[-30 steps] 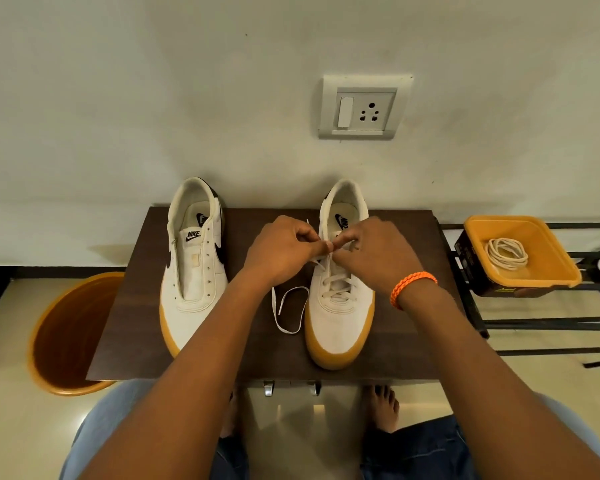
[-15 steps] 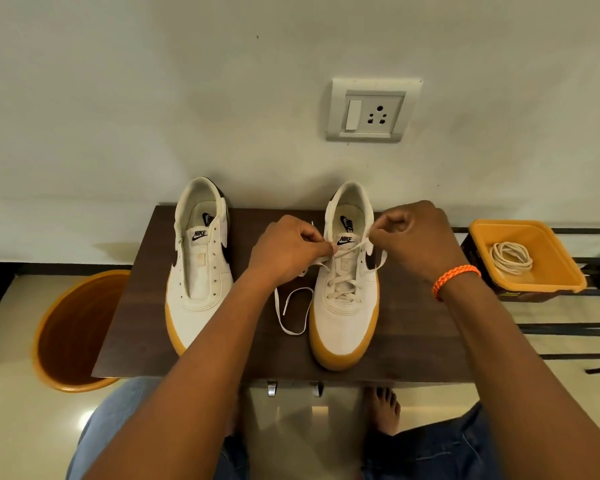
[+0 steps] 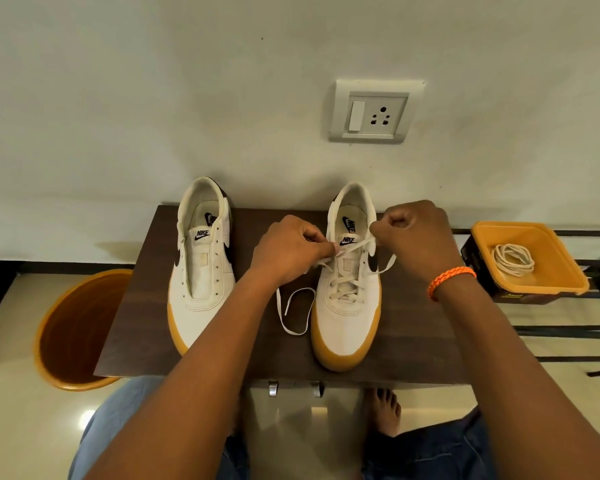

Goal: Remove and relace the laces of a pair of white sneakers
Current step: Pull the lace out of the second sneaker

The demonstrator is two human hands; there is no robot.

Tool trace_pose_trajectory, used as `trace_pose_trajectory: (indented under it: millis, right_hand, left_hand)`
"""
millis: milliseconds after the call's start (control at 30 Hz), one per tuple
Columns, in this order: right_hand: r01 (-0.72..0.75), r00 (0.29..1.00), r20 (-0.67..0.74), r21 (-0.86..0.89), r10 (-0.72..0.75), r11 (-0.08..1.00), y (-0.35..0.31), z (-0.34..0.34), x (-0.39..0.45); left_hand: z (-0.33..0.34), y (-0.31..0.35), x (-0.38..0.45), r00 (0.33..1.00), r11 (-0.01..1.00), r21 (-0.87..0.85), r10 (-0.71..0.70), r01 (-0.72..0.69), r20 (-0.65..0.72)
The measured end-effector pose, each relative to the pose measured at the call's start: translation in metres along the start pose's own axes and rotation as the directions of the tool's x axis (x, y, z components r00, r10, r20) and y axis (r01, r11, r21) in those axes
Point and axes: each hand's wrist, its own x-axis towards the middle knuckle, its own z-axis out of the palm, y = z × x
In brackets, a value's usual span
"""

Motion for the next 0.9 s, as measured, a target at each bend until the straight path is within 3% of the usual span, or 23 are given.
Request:
trace_pose_trajectory:
  millis: [100,333,433,567,767,900]
  right_hand:
    - [0.038,0.998,-0.057,-0.009,-0.038,0.999,0.000,-0.001,-0.002]
    - [0.184,0.956,0.264,-0.194,-0.129,0.964,-0.007,0.036,-0.009]
    - [0.171,0.966,0.229,-0.210,-0.121,0.963,-0.004,0.034,-0.006]
    - [0.081,0.991,0.111,-0.100,-0.069,0.992,0.000,0.013,0.002]
    - [0.151,0.947,0.306,-0.151,-0.099,0.977,0.001,0.039,-0.007]
    - [0.157,0.962,0.250,-0.165,-0.113,0.974,-0.001,0.037,-0.004]
  left_hand:
    - [0.000,0.000,0.000,1.000,1.000,0.002,-0.006,0.006,-0.004]
    - [-0.002,-0.002,-0.001,1.000,1.000,-0.011,0.002,-0.002,-0.004]
    - [-0.002,-0.001,-0.002,1.000,1.000,-0.012,0.003,-0.003,-0.003]
    - [-0.002,0.001,-0.002,1.000,1.000,-0.006,-0.004,0.004,-0.002]
    - [-0.002,0.000,-0.002,1.000,1.000,-0.006,0.006,-0.006,-0.008]
    - [-0.004,-0.001,-0.002,1.000,1.000,-0.016,0.005,-0.005,0.011]
